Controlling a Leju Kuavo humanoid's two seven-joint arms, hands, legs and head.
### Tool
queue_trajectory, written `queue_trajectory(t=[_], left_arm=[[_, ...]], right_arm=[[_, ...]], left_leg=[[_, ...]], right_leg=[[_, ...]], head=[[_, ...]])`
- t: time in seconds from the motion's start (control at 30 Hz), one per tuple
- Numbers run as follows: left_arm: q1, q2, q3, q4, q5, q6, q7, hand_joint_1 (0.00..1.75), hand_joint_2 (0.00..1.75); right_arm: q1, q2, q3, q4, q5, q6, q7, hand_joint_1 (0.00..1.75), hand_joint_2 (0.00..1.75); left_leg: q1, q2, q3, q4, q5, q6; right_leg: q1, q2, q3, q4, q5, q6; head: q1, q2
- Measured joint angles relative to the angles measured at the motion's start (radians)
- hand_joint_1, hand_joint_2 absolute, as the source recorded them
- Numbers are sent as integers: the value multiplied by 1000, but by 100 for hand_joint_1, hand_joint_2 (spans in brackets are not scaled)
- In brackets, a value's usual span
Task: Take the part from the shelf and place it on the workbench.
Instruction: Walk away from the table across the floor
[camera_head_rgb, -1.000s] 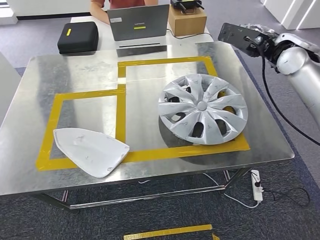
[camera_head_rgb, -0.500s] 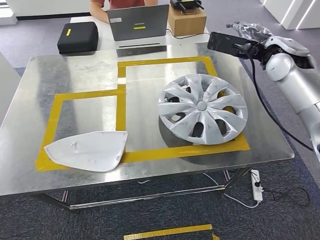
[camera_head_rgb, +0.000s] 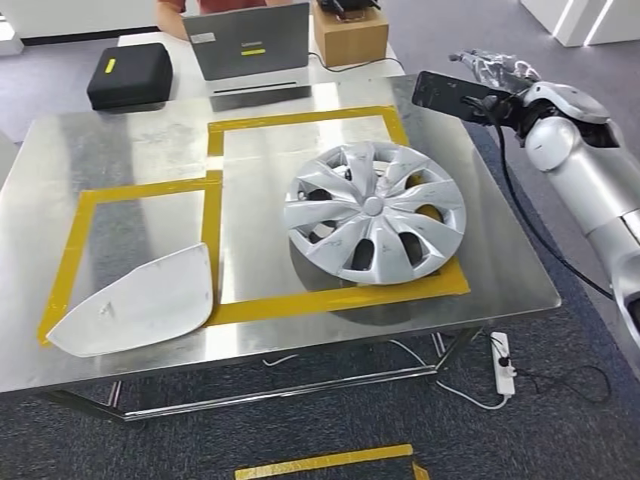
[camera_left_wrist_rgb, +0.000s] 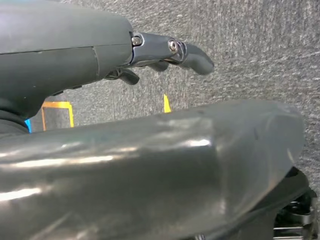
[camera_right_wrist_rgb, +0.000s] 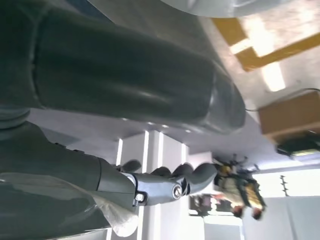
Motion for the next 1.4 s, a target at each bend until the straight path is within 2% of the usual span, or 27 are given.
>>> queue_trajectory(t=[0.07, 0.13, 0.2, 0.27, 0.3, 0.4, 0.43, 0.47, 0.57, 0.6, 0.63, 0.7, 0.73, 0.77, 0.8, 0.83, 0.87, 0.9, 0.97, 1.0, 1.03, 1.1, 1.17, 1.23, 1.27, 1.33, 1.4], left_arm=[[2, 1, 0, 0, 0, 1, 0, 0, 0], [2, 1, -1, 0, -1, 1, 0, 0, 0], [2, 1, -1, 0, -1, 1, 0, 0, 0], [1, 1, -2, 0, -4, 0, 0, 0, 0], [1, 1, -3, 0, -6, 0, 0, 0, 0], [-1, 4, -10, 0, -25, -3, -2, 0, 0], [-2, 6, -15, 1, -37, -4, -3, 0, 0], [-3, 7, -21, 2, -49, -5, -4, 0, 0], [-2, 7, -41, 5, -80, -6, -6, 0, 0], [-2, 9, -47, 5, -89, -6, -6, 0, 0], [-2, 9, -53, 6, -98, -6, -8, 0, 0], [-2, 7, -66, 7, -113, -6, -12, 0, 0], [-2, 6, -72, 7, -120, -6, -15, 0, 0], [-2, 4, -77, 7, -126, -6, -17, 0, 0], [-1, 3, -81, 7, -130, -6, -19, 0, 0], [-1, 3, -85, 8, -133, -6, -20, 0, 0], [-2, 3, -88, 8, -136, -6, -20, 0, 0], [-2, 3, -92, 8, -139, -6, -20, 0, 0], [-1, 2, -101, 8, -151, -6, -21, 0, 0], [-1, 2, -105, 9, -158, -7, -21, 0, 0], [0, 2, -108, 9, -165, -8, -21, 0, 0], [3, 4, -117, 10, -180, -10, -21, 0, 0], [7, 4, -126, 11, -192, -12, -22, 0, 0], [9, 4, -133, 11, -202, -12, -23, 0, 0], [9, 4, -136, 12, -205, -11, -24, 0, 0], [10, 3, -141, 12, -208, -7, -25, 0, 0], [10, -1, -144, 12, -208, 1, -25, 0, 0]], right_arm=[[7, 2, 0, 0, 1, 0, 1, 0, 0], [7, 3, -2, -1, 1, -1, 0, 0, 0], [7, 5, -4, -1, 3, -1, 0, 0, 0], [8, 7, -6, -1, 8, -1, -1, 0, 0], [7, 8, -8, -1, 12, -1, -1, 0, 0], [3, 10, -21, -1, 26, -1, -3, 0, 0], [1, 12, -25, -1, 34, -2, -4, 0, 0], [-1, 14, -28, 0, 43, -3, -6, 0, 0], [0, 20, -43, 2, 72, -3, -7, 0, 0], [2, 21, -49, 4, 84, -4, -7, 0, 0], [3, 23, -55, 6, 95, -5, -6, 0, 0], [7, 26, -70, 10, 116, -8, -1, 0, 0], [12, 28, -78, 11, 125, -10, 2, 0, 0], [18, 31, -86, 13, 133, -12, 4, 0, 0], [25, 33, -93, 14, 139, -14, 6, 0, 0], [31, 36, -99, 16, 144, -15, 8, 0, 0], [35, 38, -105, 17, 147, -16, 8, 0, 0], [37, 41, -111, 18, 151, -16, 9, 0, 0], [39, 50, -127, 18, 158, -19, 9, 0, 0], [40, 55, -135, 19, 161, -19, 10, 0, 0], [43, 61, -142, 20, 163, -19, 11, 0, 0], [51, 72, -151, 25, 164, -15, 13, 0, 0], [61, 88, -162, 28, 164, -15, 15, 0, 0], [82, 103, -182, 29, 160, -25, 17, 0, 0], [99, 108, -194, 28, 155, -34, 17, 0, 0], [151, 115, -218, 21, 138, -58, 14, 0, 0], [218, 118, -247, 2, 119, -91, 0, 0, 0]], left_leg=[[1, 0, -14, 11, -15, -6], [0, -2, -45, 84, -73, -8], [-7, -2, -93, 218, -145, 0], [-19, -3, -114, 290, -167, 19], [-28, -5, -100, 273, -153, 35], [-66, -13, 5, 83, -75, 106], [-77, -16, 29, 32, -56, 122], [-84, -17, 37, 5, -43, 131], [-85, -15, 20, -26, 7, 120], [-82, -12, 11, -38, 29, 117], [-77, -9, -2, -48, 49, 114], [-72, -6, -34, -56, 82, 113], [-71, -6, -51, -55, 95, 111], [-70, -5, -68, -54, 109, 110], [-69, -3, -85, -53, 122, 108], [-68, -2, -102, -51, 134, 105], [-67, -1, -117, -47, 145, 101], [-68, -1, -131, -41, 153, 97], [-71, 0, -150, -28, 168, 88], [-71, 0, -156, -26, 177, 84], [-71, 1, -160, -26, 187, 80], [-68, -4, -172, -18, 175, 66], [-60, -10, -194, 55, 90, 47], [-49, -11, -218, 187, 0, 34], [-44, -11, -221, 238, -16, 31], [-37, -11, -186, 249, 16, 28], [-33, -15, -98, 138, 56, 32]], right_leg=[[0, 1, -21, 16, 1, -13], [4, 3, -32, 19, 5, -27], [11, 3, -35, 18, 12, -40], [25, 4, -42, 16, 21, -51], [33, 5, -46, 15, 27, -56], [54, 10, -58, 3, 55, -66], [55, 10, -59, -5, 67, -66], [53, 9, -59, -15, 80, -65], [49, 10, -64, -46, 112, -51], [51, 10, -72, -43, 95, -47], [51, 11, -82, -20, 56, -42], [48, 10, -102, 84, -56, -34], [46, 9, -106, 147, -90, -29], [45, 8, -102, 197, -96, -25], [43, 7, -89, 224, -78, -22], [41, 6, -61, 219, -49, -18], [39, 3, -14, 178, -26, -15], [38, 0, 50, 107, -27, -13], [39, -3, 160, -38, -71, -21], [41, -3, 185, -78, -89, -28], [42, -2, 184, -92, -91, -37], [39, -4, 167, -90, -72, -53], [35, -5, 146, -90, -50, -68], [35, -5, 121, -88, -29, -73], [35, -5, 108, -87, -19, -73], [35, -4, 83, -83, -1, -70], [35, -4, 61, -79, 14, -63]], head=[[-7, 0], [-8, 0], [-9, 0], [-10, 0], [-10, 0], [-7, 0], [-7, 0], [-8, 0], [-13, 0], [-12, 0], [-12, 0], [-10, 0], [-10, 0], [-10, 0], [-10, 0], [-10, 0], [-10, 0], [-9, 0], [-10, 0], [-10, 0], [-10, 0], [-10, 0], [-12, 0], [-14, 0], [-13, 0], [-14, 0], [-14, 0]])
